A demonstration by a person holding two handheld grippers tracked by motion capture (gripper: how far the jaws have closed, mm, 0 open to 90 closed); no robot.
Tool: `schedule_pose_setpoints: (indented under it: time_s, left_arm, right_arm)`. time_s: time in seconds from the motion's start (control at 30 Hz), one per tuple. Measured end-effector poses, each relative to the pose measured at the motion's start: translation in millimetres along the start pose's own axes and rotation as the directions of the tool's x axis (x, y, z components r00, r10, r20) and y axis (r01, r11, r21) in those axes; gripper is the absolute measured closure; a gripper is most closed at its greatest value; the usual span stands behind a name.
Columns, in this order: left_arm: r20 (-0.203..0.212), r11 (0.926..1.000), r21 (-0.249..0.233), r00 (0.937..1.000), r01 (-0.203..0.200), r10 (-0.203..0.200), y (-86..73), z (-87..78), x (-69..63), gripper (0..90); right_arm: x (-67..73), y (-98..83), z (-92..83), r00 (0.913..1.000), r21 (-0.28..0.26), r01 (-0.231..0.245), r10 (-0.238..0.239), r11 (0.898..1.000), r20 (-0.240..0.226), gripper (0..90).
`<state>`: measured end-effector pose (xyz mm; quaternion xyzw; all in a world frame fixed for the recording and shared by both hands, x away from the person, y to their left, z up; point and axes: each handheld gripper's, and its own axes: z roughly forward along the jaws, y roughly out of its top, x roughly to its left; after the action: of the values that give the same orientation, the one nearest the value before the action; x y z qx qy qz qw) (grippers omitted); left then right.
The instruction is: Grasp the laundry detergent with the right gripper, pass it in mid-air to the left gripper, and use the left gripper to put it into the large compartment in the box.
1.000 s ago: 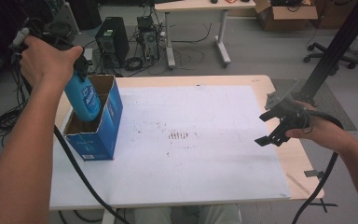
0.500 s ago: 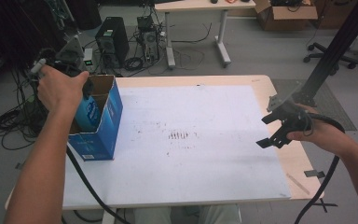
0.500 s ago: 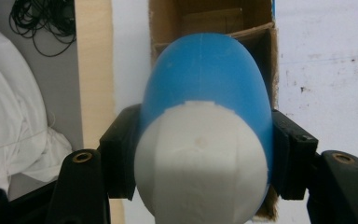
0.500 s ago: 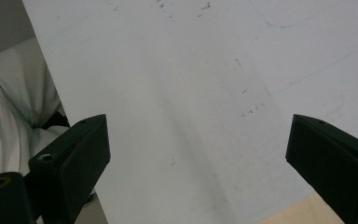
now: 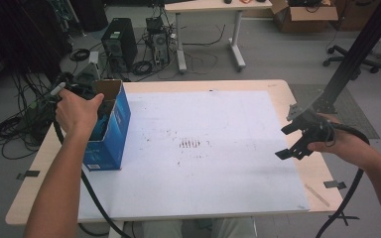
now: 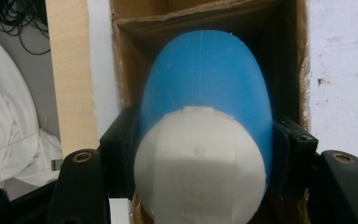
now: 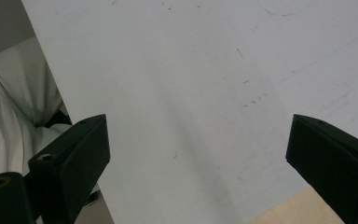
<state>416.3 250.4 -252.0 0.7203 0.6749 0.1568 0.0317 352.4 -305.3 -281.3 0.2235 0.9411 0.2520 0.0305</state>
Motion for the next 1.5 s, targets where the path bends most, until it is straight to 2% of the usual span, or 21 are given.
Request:
schedule_pose_setpoints:
  time_s: [0.37, 0.47, 0.8, 1.03, 1.2, 1.37, 1.5]
  left_arm:
    - [0.021, 0.9994, 0.035, 0.9997, -0.008, 0.007, -5.0, 20.3, 0.9, 38.2]
    - [0.022, 0.9994, 0.031, 0.9997, -0.013, 0.013, -5.5, 23.3, 0.4, 38.1]
    - [0.021, 0.9991, 0.037, 0.9996, -0.019, 0.018, -3.7, 24.1, -0.3, 38.0]
    - [0.040, 0.9991, 0.041, 0.9992, -0.010, 0.008, -3.9, 24.1, 1.9, 37.1]
    - [0.043, 0.9994, 0.033, 0.9991, -0.004, 0.002, -4.6, 22.8, 4.0, 31.3]
    - [0.076, 0.9997, 0.020, 0.9970, 0.016, -0.018, -5.1, 17.0, 6.6, 24.7]
    - [0.073, 0.9999, 0.014, 0.9973, 0.004, -0.005, -3.3, 5.8, 7.4, 20.9]
  right_arm:
    - [-0.2, 2.9, 1.8, 1.0000, 0.004, 0.000, 0.000, 1.000, -0.002, 6.0]
    - [-0.1, 3.7, 2.8, 1.0000, 0.008, 0.000, 0.000, 1.000, -0.004, 6.0]
    - [-0.6, 3.0, 4.1, 1.0000, 0.007, -0.003, 0.003, 1.000, -0.004, 6.1]
    - [-0.2, 2.4, 4.2, 1.0000, 0.005, -0.004, 0.004, 1.000, -0.005, 6.0]
    - [0.1, 1.8, 6.0, 1.0000, 0.007, -0.002, 0.002, 1.000, -0.008, 6.0]
    - [1.0, 2.1, 4.8, 1.0000, 0.006, -0.001, 0.001, 1.000, -0.006, 6.0]
    - [1.5, 2.5, 2.4, 1.0000, 0.001, 0.001, -0.001, 1.000, -0.002, 6.0]
